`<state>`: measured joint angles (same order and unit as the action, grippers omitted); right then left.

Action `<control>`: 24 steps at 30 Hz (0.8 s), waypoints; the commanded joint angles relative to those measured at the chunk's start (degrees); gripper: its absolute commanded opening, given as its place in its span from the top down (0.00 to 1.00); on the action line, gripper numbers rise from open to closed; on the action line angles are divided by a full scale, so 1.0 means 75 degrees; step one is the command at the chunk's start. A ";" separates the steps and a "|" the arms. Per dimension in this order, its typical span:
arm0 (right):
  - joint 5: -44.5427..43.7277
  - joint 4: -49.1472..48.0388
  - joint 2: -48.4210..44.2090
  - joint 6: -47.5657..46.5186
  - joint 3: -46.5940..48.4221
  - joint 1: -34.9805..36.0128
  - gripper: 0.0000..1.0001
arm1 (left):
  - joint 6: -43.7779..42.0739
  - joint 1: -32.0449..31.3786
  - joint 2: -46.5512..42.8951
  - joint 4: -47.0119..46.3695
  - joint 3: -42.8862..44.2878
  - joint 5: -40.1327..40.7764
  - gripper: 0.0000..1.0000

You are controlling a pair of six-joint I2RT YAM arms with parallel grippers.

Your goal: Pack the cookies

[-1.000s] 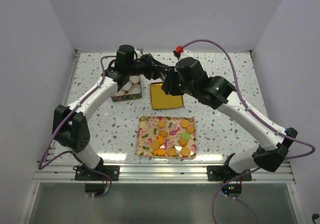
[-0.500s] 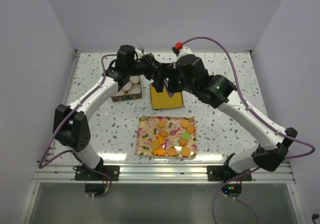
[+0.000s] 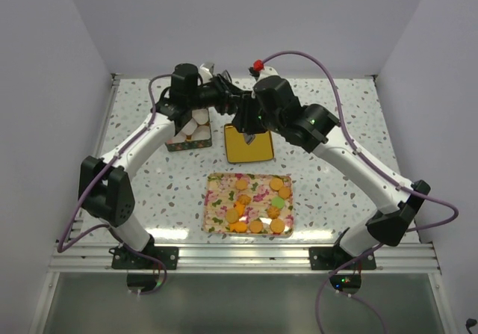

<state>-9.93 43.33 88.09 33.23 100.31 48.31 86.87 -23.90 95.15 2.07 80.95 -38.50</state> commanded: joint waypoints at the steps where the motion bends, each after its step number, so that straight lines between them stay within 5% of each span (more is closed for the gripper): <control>1: 0.0199 -0.0223 0.0020 0.0069 0.0383 0.0074 0.67 | -0.0145 -0.0036 -0.0476 -0.0814 0.0293 -0.0210 1.00; 6: 0.0106 -0.0106 -0.0050 0.0151 0.0406 0.0074 0.82 | -0.0286 -0.0036 -0.0617 -0.0744 0.0281 -0.0257 0.94; 13: -0.0386 0.0700 -0.0039 0.0198 0.0827 0.0085 0.87 | -0.1081 0.0104 -0.0956 0.0587 0.0480 -0.0234 0.29; 16: -0.0796 0.1216 -0.0097 0.0174 0.1015 0.0085 0.86 | -0.1714 0.0361 -0.1225 0.1466 0.0574 -0.0094 0.15; 24: -0.1616 0.2738 -0.0414 0.0303 0.1156 0.0074 0.87 | -0.4372 0.1229 -0.1963 0.5528 0.1333 0.1497 0.05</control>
<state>-17.69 56.84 87.94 34.57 105.97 48.80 66.24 -16.91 84.05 25.50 85.45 -34.50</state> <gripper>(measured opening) 0.276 0.942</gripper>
